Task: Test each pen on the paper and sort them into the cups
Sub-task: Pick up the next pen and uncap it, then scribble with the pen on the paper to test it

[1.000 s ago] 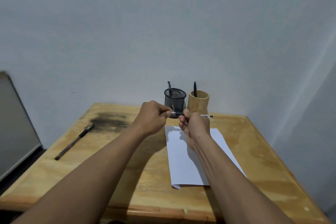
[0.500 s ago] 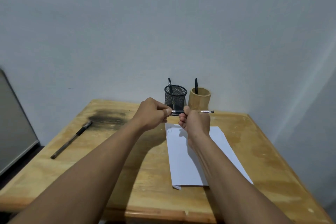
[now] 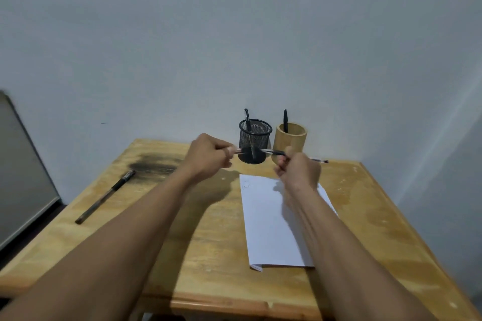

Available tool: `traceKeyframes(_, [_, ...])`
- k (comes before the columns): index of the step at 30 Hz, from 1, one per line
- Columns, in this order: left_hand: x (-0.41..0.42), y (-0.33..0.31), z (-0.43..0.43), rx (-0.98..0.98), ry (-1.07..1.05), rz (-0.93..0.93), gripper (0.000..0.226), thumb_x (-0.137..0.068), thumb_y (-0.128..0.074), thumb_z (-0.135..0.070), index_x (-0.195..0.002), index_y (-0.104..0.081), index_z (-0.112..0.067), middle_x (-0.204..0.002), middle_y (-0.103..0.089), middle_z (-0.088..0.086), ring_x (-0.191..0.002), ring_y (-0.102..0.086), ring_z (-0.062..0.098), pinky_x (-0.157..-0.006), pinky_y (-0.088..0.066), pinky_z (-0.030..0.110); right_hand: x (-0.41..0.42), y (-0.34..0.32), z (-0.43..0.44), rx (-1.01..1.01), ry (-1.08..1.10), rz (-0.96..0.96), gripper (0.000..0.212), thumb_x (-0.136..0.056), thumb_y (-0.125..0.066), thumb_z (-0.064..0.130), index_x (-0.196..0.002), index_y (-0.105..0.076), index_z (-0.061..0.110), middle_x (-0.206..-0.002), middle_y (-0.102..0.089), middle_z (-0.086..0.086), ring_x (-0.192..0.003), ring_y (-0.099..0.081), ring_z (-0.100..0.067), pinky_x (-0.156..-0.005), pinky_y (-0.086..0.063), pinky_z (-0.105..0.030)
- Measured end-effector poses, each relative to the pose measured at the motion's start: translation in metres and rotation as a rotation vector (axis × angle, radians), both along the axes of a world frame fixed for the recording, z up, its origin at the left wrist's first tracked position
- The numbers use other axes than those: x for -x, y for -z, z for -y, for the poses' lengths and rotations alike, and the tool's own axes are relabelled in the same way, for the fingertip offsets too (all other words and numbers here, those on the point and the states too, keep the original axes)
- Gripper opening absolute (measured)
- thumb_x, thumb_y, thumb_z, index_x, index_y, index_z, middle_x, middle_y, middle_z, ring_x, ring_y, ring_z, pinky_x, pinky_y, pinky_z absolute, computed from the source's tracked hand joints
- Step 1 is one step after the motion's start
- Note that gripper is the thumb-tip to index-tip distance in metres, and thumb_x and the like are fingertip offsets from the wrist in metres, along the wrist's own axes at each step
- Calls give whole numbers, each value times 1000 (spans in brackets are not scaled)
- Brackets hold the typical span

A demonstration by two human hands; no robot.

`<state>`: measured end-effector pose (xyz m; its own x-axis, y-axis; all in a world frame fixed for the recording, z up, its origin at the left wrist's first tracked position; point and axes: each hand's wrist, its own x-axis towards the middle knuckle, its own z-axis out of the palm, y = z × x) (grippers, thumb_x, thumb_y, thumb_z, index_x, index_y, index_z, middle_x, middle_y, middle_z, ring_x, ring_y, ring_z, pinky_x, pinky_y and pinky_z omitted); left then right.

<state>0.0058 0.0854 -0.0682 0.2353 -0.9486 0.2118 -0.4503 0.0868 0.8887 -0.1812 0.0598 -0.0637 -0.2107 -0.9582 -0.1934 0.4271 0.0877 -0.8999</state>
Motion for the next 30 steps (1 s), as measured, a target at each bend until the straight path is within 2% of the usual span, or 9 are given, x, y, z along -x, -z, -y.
traceKeyframes(2, [-14, 5, -5, -30, -26, 119, 15, -89, -69, -14, -81, -81, -16, -66, -70, 3, -56, -63, 5, -72, -55, 26, 22, 2, 5, -29, 9, -16, 19, -94, -62, 4, -75, -61, 2, -44, -55, -1, -34, -48, -6, -39, -47, -19])
traceKeyframes(6, [-7, 17, -1, -60, 3, 112, 13, -88, -70, -13, -91, -82, -18, -88, -78, 0, -75, -74, 16, -85, -60, 37, 18, 17, -2, 4, -123, -179, 21, -93, -67, 10, -75, -67, 0, -56, -61, -8, -41, -52, -11, -42, -47, -22])
traceKeyframes(9, [5, 22, 6, -62, -65, 180, 14, -90, -70, -14, -100, -80, -15, -94, -77, 1, -81, -67, 10, -83, -51, 20, 8, 28, -8, 18, -149, -226, 21, -93, -67, 17, -80, -71, 2, -66, -69, -10, -50, -58, -17, -51, -50, -30])
traceKeyframes(12, [9, 29, 12, -45, -171, 169, 10, -84, -78, -14, -94, -79, -17, -91, -74, -1, -82, -67, 7, -66, -44, 7, 7, 36, -11, 22, -166, -216, 18, -96, -63, 17, -91, -72, 2, -78, -75, -15, -64, -67, -19, -55, -53, -32])
traceKeyframes(16, [9, 41, 27, -102, -137, 245, 9, -77, -83, -16, -83, -79, -22, -82, -76, -1, -84, -70, 14, -78, -54, 26, 5, 44, -9, 26, -162, -236, 17, -97, -64, 17, -89, -75, 6, -76, -76, -12, -65, -67, -18, -58, -55, -33])
traceKeyframes(20, [11, 49, 30, -117, -91, 279, 15, -82, -81, -25, -97, -80, -22, -92, -78, -1, -91, -70, 15, -82, -53, 27, 5, 49, -7, 34, -160, -266, 16, -95, -64, 13, -87, -72, 2, -71, -69, -12, -62, -61, -17, -56, -50, -30])
traceKeyframes(23, [11, 44, 15, -78, -113, 330, 22, -91, -65, -34, -108, -76, -27, -106, -77, -3, -99, -68, 18, -87, -53, 33, 4, 53, -9, 79, -181, -331, 12, -93, -67, 12, -87, -70, 1, -67, -64, -9, -61, -57, -15, -57, -48, -30])
traceKeyframes(27, [18, 43, -38, 54, -28, 607, 39, -89, -52, -55, -120, -68, -37, -123, -68, -13, -116, -52, 14, -93, -48, 39, 1, 56, -9, 130, -186, -421, 18, -96, -64, 16, -87, -69, 1, -67, -66, -7, -64, -61, -16, -60, -53, -30])
traceKeyframes(30, [15, 53, -60, -14, 79, 825, 51, -87, -47, -68, -130, -60, -45, -140, -59, -10, -128, -47, 19, -101, -43, 41, -2, 54, -11, 108, -190, -446, 20, -98, -63, 20, -87, -72, 6, -70, -71, -8, -64, -64, -15, -62, -55, -29])
